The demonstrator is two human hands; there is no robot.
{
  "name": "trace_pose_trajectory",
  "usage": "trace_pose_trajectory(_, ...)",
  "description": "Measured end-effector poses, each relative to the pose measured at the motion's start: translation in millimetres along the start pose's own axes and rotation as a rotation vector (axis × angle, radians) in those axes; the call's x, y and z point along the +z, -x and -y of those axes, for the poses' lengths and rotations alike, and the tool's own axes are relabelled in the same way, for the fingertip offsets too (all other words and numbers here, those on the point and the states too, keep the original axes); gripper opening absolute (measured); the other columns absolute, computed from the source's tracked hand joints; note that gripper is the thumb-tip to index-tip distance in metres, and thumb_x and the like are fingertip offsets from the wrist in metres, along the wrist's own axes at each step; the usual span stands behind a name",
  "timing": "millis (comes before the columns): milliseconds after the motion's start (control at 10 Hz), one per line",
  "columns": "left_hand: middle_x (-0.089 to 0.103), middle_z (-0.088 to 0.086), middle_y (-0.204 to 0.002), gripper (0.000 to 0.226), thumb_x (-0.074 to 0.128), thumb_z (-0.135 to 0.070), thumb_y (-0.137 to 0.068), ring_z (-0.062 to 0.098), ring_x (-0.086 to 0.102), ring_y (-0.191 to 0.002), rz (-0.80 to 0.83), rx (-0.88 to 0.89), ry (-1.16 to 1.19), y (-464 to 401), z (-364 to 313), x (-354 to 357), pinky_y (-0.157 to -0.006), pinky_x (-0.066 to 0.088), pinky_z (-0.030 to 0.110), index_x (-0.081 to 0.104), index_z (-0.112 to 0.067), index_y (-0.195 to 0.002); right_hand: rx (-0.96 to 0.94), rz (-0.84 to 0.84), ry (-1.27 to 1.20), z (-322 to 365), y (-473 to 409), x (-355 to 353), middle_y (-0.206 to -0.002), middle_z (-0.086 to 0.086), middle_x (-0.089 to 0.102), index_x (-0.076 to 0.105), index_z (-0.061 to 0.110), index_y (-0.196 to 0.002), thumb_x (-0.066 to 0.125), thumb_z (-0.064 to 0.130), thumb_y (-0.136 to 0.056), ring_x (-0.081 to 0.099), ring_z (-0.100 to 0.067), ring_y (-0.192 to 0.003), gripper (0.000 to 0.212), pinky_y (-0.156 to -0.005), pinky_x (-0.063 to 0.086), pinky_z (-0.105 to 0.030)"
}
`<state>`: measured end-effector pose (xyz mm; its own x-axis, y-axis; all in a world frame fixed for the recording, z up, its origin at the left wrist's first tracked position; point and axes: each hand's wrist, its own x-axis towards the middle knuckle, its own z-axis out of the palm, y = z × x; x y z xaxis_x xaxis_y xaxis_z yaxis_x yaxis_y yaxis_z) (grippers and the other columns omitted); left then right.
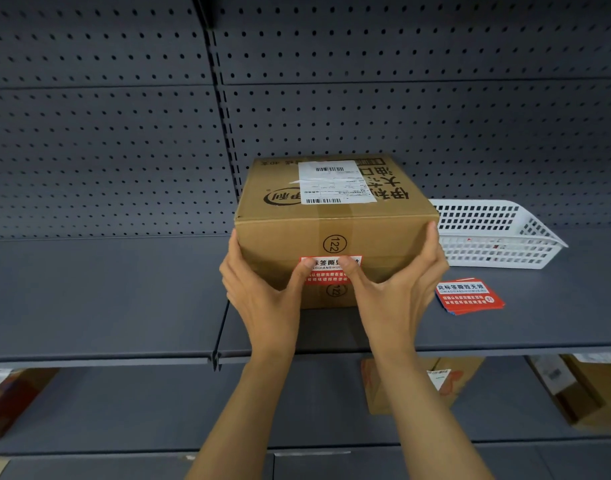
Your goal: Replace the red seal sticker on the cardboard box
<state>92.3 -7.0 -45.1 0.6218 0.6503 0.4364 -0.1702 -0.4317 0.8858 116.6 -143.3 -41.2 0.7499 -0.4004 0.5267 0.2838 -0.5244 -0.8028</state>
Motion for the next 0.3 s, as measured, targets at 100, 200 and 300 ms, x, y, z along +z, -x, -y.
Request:
trace_pose_trajectory(100,0.038,-0.002,-0.143,0.101,0.082,-0.05,-0.078,0.015,0.038,-0.137,0.036,0.017,0.052,-0.1,4.9,-3.8,-0.116,0.035,0.055,0.019,-0.035,-0.156,0.015,0.0,-0.058,-4.5,-2.6,-3.6,-0.152,-0.007,0.03,0.008,0.038,-0.156,0.083,0.055,-0.074,0.035,-0.026,-0.144,0.112,-0.114,0.038,-0.058)
trace_pose_trajectory(200,0.037,-0.001,-0.145,0.095,0.079,-0.047,-0.084,0.018,0.037,-0.139,0.056,0.011,0.095,-0.4,3.5,-5.9,-0.115,0.037,0.055,0.019,-0.033,-0.156,0.009,0.012,-0.111,-4.5,-4.2,-6.4,-0.154,-0.005,0.028,0.008,0.039,-0.156,0.078,0.052,-0.081,0.033,-0.024,-0.146,0.104,-0.115,0.038,-0.058)
trace_pose_trajectory(300,0.036,-0.004,-0.146,0.082,0.07,-0.045,-0.092,0.017,0.039,-0.14,0.075,-0.002,0.129,-1.5,3.6,-11.5,-0.113,0.04,0.054,0.02,-0.035,-0.156,0.016,0.044,-0.162,-4.5,-5.5,-11.6,-0.155,-0.002,0.025,0.006,0.042,-0.155,0.074,0.049,-0.087,0.03,-0.021,-0.146,0.097,-0.115,0.04,-0.058)
